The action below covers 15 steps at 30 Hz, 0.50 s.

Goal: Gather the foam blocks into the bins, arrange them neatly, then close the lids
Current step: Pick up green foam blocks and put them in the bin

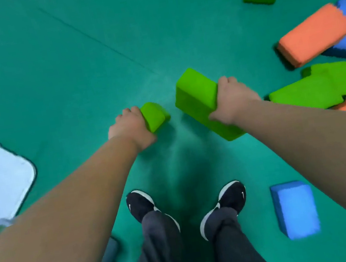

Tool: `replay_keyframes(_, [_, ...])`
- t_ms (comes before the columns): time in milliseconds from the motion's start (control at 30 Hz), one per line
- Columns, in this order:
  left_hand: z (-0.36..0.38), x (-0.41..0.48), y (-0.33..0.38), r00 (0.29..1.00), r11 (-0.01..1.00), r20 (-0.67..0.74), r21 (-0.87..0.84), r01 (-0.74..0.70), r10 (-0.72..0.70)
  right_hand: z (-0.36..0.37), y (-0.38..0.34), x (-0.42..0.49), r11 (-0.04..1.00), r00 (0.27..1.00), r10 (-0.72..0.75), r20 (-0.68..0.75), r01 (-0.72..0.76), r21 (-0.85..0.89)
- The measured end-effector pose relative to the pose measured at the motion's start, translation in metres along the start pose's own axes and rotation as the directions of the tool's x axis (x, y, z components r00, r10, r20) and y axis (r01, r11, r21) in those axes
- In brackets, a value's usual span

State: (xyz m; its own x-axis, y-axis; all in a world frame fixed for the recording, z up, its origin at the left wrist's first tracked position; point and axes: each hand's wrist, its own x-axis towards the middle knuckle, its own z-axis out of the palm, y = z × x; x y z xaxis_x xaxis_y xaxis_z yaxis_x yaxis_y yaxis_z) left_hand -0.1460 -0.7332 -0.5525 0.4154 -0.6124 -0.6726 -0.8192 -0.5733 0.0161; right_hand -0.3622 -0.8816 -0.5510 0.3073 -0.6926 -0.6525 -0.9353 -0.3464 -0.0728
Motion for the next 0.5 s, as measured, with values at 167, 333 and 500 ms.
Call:
replay_keyframes(167, [0.015,-0.041,-0.123,0.979,0.938,-0.018,-0.291,0.191,-0.205,0.009,-0.157,-0.007,0.974,0.983,-0.169,0.075,0.178,-0.140])
replay_keyframes(333, [0.023,-0.097,-0.252,0.891,0.750,-0.067,-0.569,0.337,-0.450,0.037,-0.330,-0.041,0.918,0.938,-0.326,0.119,0.344,-0.195])
replay_keyframes(500, [0.053,-0.164,-0.382,0.774,0.521,-0.041,-0.762,0.385,-0.632,0.078,-0.482,-0.100,0.824,0.855,-0.490,0.170,0.518,-0.230])
